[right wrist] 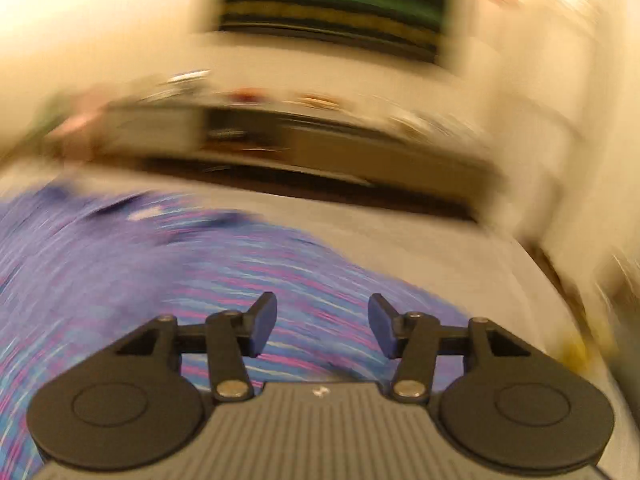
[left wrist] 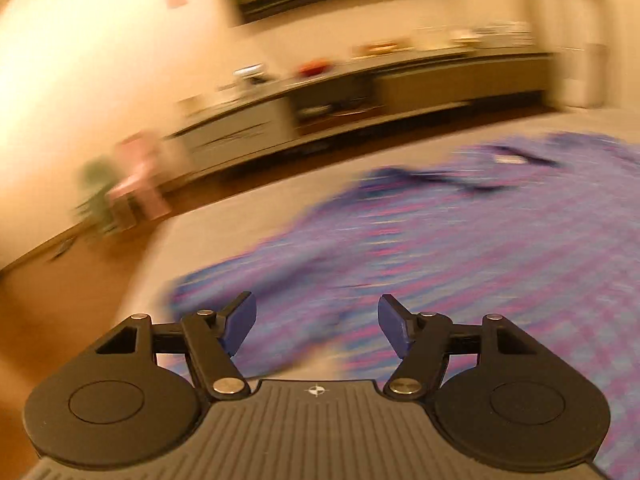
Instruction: Fold clothes
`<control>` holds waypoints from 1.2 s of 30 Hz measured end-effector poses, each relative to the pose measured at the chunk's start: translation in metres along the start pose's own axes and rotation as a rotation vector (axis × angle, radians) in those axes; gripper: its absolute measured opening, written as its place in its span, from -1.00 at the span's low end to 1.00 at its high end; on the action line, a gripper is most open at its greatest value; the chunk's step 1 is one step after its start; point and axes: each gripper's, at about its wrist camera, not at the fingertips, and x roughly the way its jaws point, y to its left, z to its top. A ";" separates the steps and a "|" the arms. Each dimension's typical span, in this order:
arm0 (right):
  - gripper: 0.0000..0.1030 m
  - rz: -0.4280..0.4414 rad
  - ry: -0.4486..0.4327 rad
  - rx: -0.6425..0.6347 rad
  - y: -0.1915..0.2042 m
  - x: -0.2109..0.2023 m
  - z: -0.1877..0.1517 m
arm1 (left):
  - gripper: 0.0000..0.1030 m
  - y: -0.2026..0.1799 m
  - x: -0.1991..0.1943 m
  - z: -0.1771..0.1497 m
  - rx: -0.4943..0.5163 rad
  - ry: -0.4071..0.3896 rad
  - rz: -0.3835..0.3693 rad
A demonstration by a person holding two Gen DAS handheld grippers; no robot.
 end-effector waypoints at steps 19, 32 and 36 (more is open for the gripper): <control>-0.88 0.143 0.070 -0.725 0.241 0.191 0.094 | 0.33 -0.042 0.040 -0.041 0.106 0.086 -0.239; 0.09 -0.106 -0.048 -0.381 0.147 0.215 0.206 | 0.32 -0.045 0.035 -0.040 0.161 0.068 -0.228; -0.17 0.087 0.154 -0.223 0.117 0.213 0.141 | 0.33 -0.048 0.034 -0.040 0.176 0.063 -0.227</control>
